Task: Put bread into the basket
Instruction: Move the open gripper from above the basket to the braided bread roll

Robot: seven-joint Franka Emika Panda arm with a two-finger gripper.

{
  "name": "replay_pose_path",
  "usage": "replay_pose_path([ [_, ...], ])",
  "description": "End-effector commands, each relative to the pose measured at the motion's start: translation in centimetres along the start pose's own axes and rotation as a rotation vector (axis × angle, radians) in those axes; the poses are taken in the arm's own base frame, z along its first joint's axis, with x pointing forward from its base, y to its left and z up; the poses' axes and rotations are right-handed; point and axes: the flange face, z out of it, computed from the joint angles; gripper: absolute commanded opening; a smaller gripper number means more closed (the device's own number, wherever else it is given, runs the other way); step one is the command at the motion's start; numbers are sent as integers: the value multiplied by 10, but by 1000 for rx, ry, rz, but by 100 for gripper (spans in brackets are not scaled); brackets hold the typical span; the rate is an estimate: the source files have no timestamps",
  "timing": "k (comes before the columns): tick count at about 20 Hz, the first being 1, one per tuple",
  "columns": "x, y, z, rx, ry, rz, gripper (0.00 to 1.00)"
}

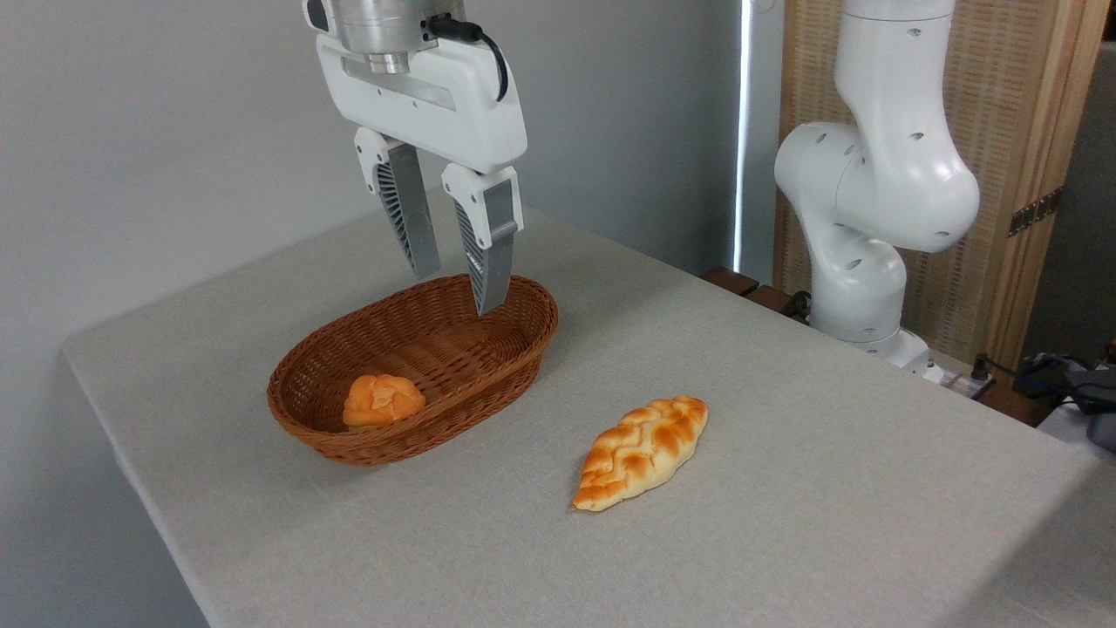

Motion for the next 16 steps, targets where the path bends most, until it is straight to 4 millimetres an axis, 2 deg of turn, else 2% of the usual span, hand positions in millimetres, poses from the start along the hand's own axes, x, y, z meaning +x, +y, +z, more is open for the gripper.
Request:
replay_pose_path([
  [1, -6, 0, -3, 16, -2, 2, 100],
  [11, -8, -6, 1, 18, -1, -4, 100],
  [16, -23, -15, -8, 34, 26, -25, 100],
])
